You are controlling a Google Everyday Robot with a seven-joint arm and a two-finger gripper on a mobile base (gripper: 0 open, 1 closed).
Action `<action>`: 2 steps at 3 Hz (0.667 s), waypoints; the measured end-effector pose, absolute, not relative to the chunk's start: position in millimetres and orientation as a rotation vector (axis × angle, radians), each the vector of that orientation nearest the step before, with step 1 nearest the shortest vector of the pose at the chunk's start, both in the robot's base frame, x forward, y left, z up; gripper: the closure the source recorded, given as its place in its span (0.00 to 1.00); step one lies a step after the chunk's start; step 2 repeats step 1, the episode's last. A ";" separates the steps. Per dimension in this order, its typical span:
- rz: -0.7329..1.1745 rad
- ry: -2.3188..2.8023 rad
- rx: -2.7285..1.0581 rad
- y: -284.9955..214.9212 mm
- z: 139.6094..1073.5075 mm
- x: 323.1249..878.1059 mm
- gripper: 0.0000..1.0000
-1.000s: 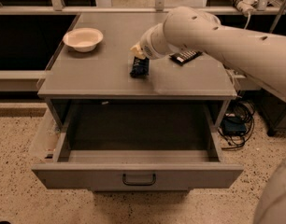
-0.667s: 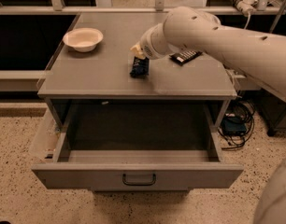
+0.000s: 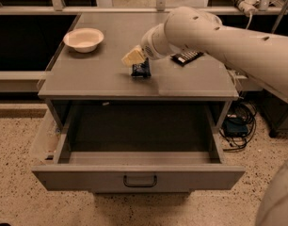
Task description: Pick rxbar blueberry from top drawer and place on counter
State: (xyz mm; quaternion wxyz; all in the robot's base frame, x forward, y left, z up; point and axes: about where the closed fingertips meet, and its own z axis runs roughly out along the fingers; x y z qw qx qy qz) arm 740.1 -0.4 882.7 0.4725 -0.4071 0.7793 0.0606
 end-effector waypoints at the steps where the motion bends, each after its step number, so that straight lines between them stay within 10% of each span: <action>1: 0.148 1.908 -0.997 -0.4 882.8 740.1 0.00; 2: 0.148 1.908 -0.997 -0.4 882.8 740.1 0.00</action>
Offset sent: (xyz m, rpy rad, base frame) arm 0.0000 0.0000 0.0000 0.0000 0.0000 0.0000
